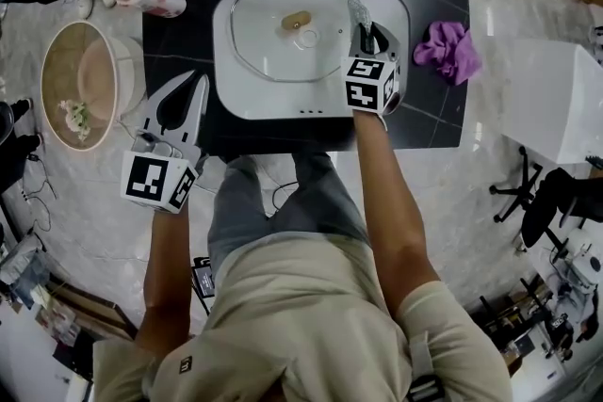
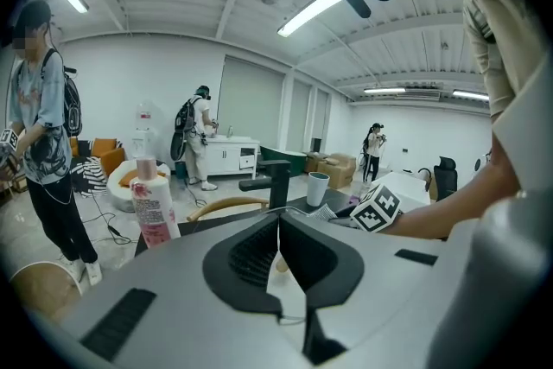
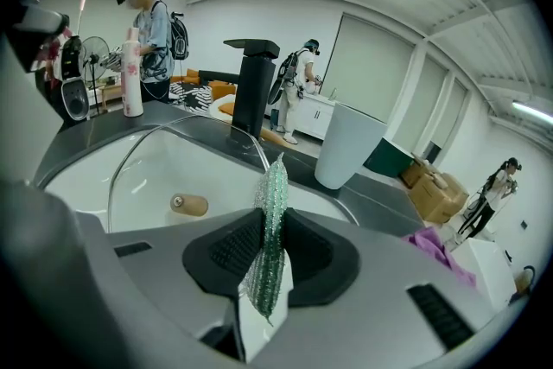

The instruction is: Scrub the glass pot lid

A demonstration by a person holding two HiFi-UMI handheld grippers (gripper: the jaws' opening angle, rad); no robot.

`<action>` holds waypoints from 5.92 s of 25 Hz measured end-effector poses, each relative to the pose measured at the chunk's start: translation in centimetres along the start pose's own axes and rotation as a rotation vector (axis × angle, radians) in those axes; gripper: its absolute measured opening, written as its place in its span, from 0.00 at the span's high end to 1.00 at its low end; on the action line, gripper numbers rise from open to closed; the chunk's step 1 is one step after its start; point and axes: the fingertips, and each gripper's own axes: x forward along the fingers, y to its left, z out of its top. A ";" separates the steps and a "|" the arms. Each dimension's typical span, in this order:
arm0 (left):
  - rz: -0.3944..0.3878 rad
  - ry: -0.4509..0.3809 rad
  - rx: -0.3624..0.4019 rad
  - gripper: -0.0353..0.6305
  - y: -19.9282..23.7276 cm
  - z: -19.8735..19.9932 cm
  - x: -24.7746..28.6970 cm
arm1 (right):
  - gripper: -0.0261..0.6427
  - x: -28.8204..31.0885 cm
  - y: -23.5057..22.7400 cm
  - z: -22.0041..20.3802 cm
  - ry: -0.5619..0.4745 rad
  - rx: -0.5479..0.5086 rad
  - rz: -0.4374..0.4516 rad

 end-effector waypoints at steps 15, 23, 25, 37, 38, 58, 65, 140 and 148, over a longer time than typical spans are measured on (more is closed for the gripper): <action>0.085 -0.009 -0.060 0.91 4.2 -3.1 -5.1 | 0.84 1.0 11.2 0.6 0.027 -0.108 0.141; 0.144 -0.012 -0.097 0.91 7.4 -5.0 -8.8 | 0.84 0.8 24.3 2.7 0.009 -0.231 0.349; 0.154 -0.017 -0.105 0.91 7.9 -5.3 -9.5 | 0.84 0.6 26.0 2.8 0.013 -0.234 0.366; 0.165 -0.008 -0.117 0.91 9.0 -6.7 -11.3 | 0.84 0.1 27.4 1.5 0.041 -0.233 0.376; 0.165 -0.010 -0.114 0.91 9.1 -6.7 -11.2 | 0.84 0.3 27.3 1.5 0.039 -0.233 0.374; 0.078 -0.006 -0.059 0.91 7.4 -3.8 -6.4 | 0.84 1.5 14.6 -1.3 0.098 -0.215 0.219; 0.051 -0.001 -0.020 0.91 6.0 -1.5 -4.0 | 0.83 1.8 9.0 -3.2 0.143 -0.209 0.170; 0.024 -0.222 0.167 0.91 5.3 14.6 -22.7 | 0.84 -39.4 10.3 31.7 -0.688 -0.108 0.410; 0.035 -0.230 0.122 0.91 6.2 13.5 -23.2 | 0.84 -39.4 11.2 32.1 -0.686 -0.118 0.415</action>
